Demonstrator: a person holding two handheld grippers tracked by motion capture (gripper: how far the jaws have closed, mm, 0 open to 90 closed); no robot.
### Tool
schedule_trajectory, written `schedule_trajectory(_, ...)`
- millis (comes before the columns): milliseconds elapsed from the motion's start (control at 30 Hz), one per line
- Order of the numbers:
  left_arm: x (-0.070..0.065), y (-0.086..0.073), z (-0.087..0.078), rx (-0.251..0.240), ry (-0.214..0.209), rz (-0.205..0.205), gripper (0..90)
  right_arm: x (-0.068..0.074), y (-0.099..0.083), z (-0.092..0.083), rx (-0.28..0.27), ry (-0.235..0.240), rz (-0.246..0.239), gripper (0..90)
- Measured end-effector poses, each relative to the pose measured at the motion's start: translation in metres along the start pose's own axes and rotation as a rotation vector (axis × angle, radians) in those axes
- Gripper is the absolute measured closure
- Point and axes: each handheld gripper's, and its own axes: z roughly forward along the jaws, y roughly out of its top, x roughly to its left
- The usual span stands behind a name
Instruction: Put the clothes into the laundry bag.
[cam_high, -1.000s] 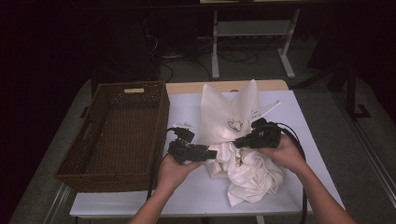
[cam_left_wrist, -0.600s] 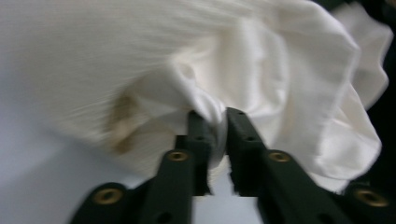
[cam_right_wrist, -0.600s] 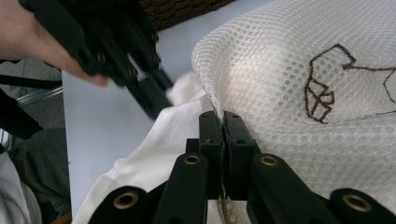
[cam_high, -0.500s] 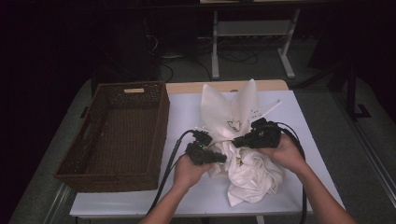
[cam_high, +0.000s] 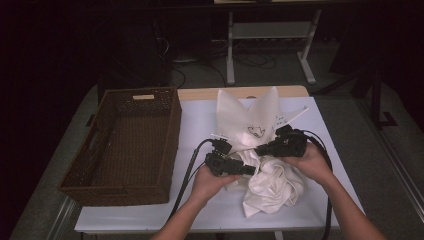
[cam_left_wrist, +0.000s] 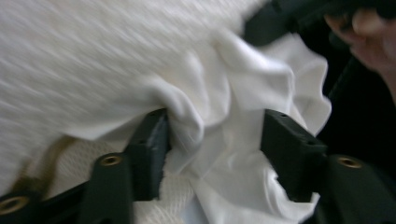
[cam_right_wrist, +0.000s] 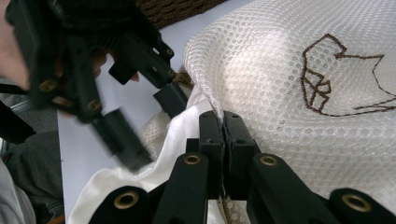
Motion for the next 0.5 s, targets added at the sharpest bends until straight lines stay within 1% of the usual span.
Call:
schedule_trajectory(33, 0.000, 0.000, 0.003, -0.005, 0.017, -0.002, 37.6, 0.001, 0.001, 0.001, 0.003, -0.003, -0.003, 87.5)
schedule_trajectory(67, 0.001, 0.001, 0.007, -0.012, 0.036, -0.030, 40.9, 0.003, 0.003, 0.002, 0.004, -0.012, -0.012, 87.5)
schedule_trajectory(100, 0.002, 0.001, 0.011, -0.019, 0.043, -0.059, 44.6, 0.004, 0.004, 0.003, 0.004, -0.019, -0.015, 87.5)
schedule_trajectory(133, 0.001, 0.001, 0.015, -0.032, 0.055, -0.069, 50.3, 0.005, 0.005, 0.004, 0.008, -0.023, -0.018, 87.5)
schedule_trajectory(167, 0.001, 0.001, 0.017, -0.043, 0.071, -0.057, 57.0, 0.006, 0.005, 0.005, 0.010, -0.026, -0.023, 87.5)
schedule_trajectory(200, 0.001, 0.001, 0.019, -0.058, 0.075, -0.047, 62.9, 0.006, 0.005, 0.005, 0.009, -0.026, -0.023, 87.5)
schedule_trajectory(233, 0.001, 0.001, 0.020, -0.071, 0.075, -0.047, 67.7, 0.006, 0.005, 0.005, 0.007, -0.022, -0.021, 87.5)
schedule_trajectory(300, -0.001, 0.003, 0.019, -0.107, 0.092, -0.028, 76.1, 0.006, 0.005, 0.005, 0.008, -0.016, -0.022, 87.5)
schedule_trajectory(333, -0.001, 0.005, 0.017, -0.119, 0.104, -0.021, 77.4, 0.007, 0.005, 0.003, 0.005, -0.009, -0.028, 87.5)
schedule_trajectory(400, -0.002, 0.009, 0.011, -0.166, 0.122, -0.020, 78.8, 0.010, 0.007, 0.001, 0.005, -0.002, -0.041, 87.6)
schedule_trajectory(467, -0.002, 0.015, 0.000, -0.218, 0.153, -0.014, 79.6, 0.014, 0.010, -0.003, 0.005, -0.003, -0.059, 87.7)
schedule_trajectory(500, -0.001, 0.018, -0.004, -0.244, 0.165, -0.016, 79.8, 0.016, 0.011, -0.006, -0.003, -0.002, -0.063, 87.7)
